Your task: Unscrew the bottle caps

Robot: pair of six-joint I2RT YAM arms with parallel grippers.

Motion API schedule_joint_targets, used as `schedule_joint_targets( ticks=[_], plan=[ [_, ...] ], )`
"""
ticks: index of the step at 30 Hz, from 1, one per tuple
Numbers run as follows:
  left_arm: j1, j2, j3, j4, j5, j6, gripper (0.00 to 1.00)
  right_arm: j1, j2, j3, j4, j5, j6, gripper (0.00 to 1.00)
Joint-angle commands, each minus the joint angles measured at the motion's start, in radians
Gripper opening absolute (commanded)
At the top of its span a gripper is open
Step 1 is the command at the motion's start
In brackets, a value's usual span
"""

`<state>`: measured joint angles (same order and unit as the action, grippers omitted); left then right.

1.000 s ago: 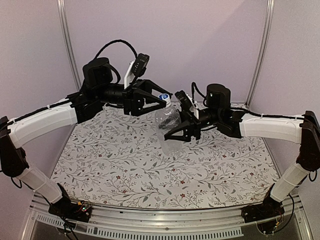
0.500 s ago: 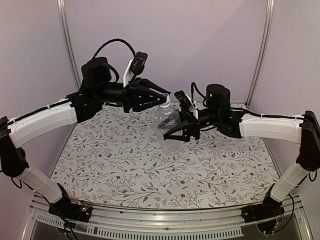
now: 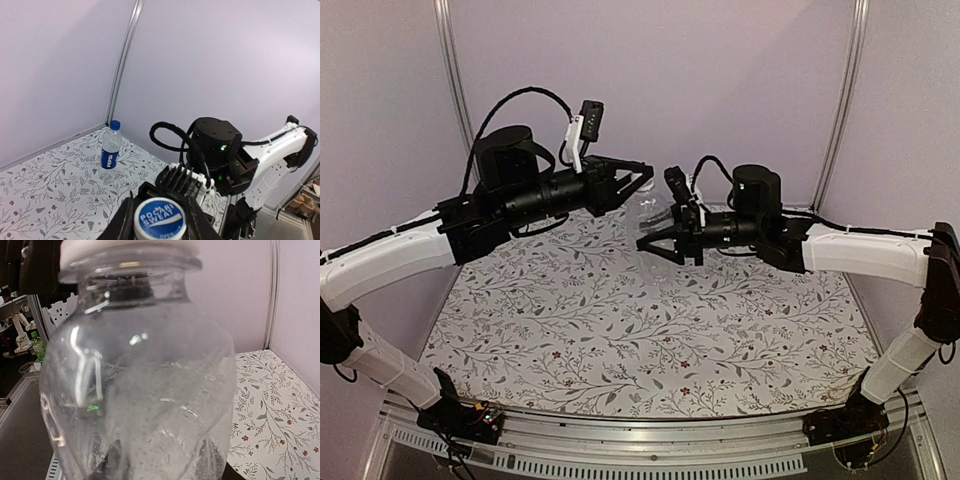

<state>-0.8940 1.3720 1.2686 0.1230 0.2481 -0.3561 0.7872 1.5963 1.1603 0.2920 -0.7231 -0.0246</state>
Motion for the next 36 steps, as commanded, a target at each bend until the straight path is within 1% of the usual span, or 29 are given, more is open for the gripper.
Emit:
schedule_joint_targets(
  ticks=[1,3,9,13,15,18,20,23,28,31,36],
  plan=[
    [-0.056,-0.007,0.03,-0.062,-0.304,-0.069,0.08,-0.004,-0.013,0.031,-0.051,0.15,0.01,0.45],
    [-0.056,0.004,0.044,-0.076,-0.305,-0.07,0.11,-0.002,-0.013,0.032,-0.052,0.145,0.011,0.45],
    [-0.056,0.01,0.051,-0.066,-0.238,-0.045,0.22,-0.003,-0.017,0.023,-0.056,0.103,-0.004,0.45],
    [-0.054,0.016,0.047,-0.052,-0.164,-0.021,0.35,-0.003,-0.018,0.029,-0.058,0.065,-0.011,0.45],
    [-0.053,0.018,0.048,-0.056,-0.143,-0.011,0.47,-0.003,-0.016,0.035,-0.063,0.044,-0.011,0.45],
    [-0.043,0.012,0.05,-0.062,-0.119,-0.009,0.6,-0.003,-0.013,0.037,-0.064,0.015,-0.014,0.45],
    [-0.032,0.004,0.047,-0.061,-0.097,-0.014,0.67,-0.003,-0.012,0.036,-0.063,-0.005,-0.019,0.45],
    [-0.006,-0.011,0.041,-0.062,-0.039,-0.017,0.75,-0.004,-0.013,0.035,-0.063,-0.053,-0.025,0.45],
    [0.044,-0.032,0.036,-0.053,0.145,0.014,0.9,-0.004,-0.019,0.025,-0.066,-0.15,-0.046,0.45],
    [0.066,-0.028,0.046,-0.068,0.226,0.035,0.93,-0.003,-0.019,0.025,-0.066,-0.21,-0.053,0.45],
    [0.103,-0.032,0.038,-0.051,0.306,0.042,0.94,-0.003,-0.008,0.039,-0.064,-0.288,-0.057,0.45]
  ],
)
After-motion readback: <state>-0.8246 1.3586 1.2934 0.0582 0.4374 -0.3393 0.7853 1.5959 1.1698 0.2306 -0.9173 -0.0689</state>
